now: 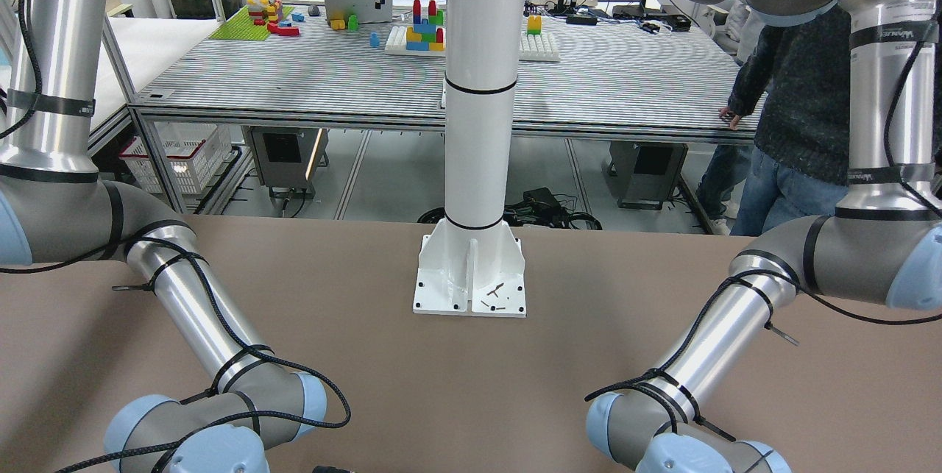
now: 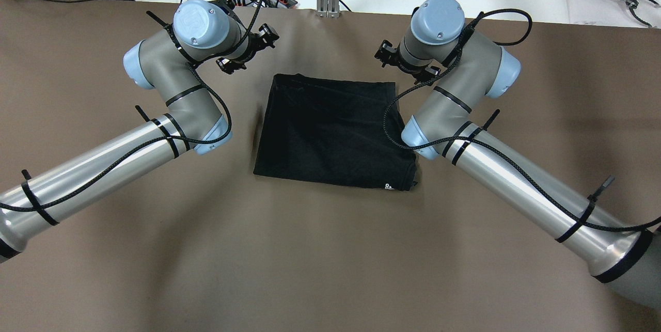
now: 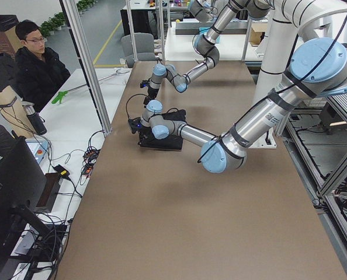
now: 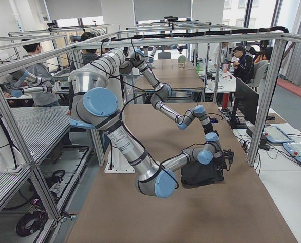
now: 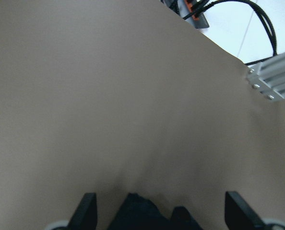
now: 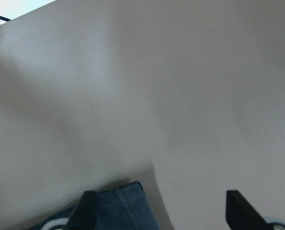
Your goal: Fold clothes
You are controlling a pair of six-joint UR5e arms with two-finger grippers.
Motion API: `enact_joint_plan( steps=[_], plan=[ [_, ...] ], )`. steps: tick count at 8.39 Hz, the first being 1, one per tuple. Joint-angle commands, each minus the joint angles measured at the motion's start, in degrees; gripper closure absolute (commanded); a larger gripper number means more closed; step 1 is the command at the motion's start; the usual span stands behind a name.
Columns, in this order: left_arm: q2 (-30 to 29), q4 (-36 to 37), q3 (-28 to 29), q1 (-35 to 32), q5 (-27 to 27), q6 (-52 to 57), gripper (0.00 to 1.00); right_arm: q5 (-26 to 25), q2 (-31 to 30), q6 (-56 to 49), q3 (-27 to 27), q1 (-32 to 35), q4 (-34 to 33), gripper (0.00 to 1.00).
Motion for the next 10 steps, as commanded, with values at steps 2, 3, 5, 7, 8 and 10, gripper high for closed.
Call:
enact_joint_plan(
  steps=[2,3,5,7,8,10],
  plan=[
    [-0.06,-0.02,-6.70,8.68,0.44,-1.78,0.06,0.05,-2.20,-4.86,1.40,1.77,0.06,0.05],
    [-0.41,-0.28,-6.54,12.81,4.46,-1.96,0.06,0.05,-2.29,-4.96,1.49,1.86,-0.11,0.05],
    [-0.59,-0.55,-4.79,13.03,6.08,-0.65,0.06,0.05,-2.81,-4.96,1.84,2.64,-0.20,0.05],
    [-6.45,-9.72,7.80,9.87,8.08,-0.47,0.06,0.05,-5.70,-5.04,4.11,2.65,0.06,0.05],
    [-7.96,-12.73,11.97,9.69,10.54,-0.38,0.06,0.05,-6.85,-5.04,4.65,2.56,0.15,0.05],
    [-9.19,-14.60,15.85,9.25,15.20,-0.38,0.06,-0.38,-8.43,-5.31,4.65,2.56,0.15,0.05]
  ],
)
